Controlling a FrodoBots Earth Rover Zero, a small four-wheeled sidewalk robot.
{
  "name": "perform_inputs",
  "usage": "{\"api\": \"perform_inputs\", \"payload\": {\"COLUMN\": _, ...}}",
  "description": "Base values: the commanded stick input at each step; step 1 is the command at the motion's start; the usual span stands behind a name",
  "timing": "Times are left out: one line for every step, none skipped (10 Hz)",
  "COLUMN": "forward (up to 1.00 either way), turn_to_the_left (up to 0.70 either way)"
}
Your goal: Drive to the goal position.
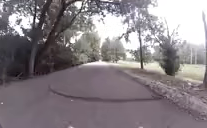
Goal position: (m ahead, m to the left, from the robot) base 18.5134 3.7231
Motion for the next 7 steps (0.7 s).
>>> {"api": "perform_inputs", "payload": {"forward": 1.0, "turn_to_the_left": -0.03}}
{"api": "perform_inputs", "payload": {"forward": 1.0, "turn_to_the_left": -0.01}}
{"api": "perform_inputs", "payload": {"forward": 1.0, "turn_to_the_left": 0.0}}
{"api": "perform_inputs", "payload": {"forward": 1.0, "turn_to_the_left": 0.01}}
{"api": "perform_inputs", "payload": {"forward": 1.0, "turn_to_the_left": 0.01}}
{"api": "perform_inputs", "payload": {"forward": 1.0, "turn_to_the_left": 0.01}}
{"api": "perform_inputs", "payload": {"forward": 1.0, "turn_to_the_left": 0.01}}
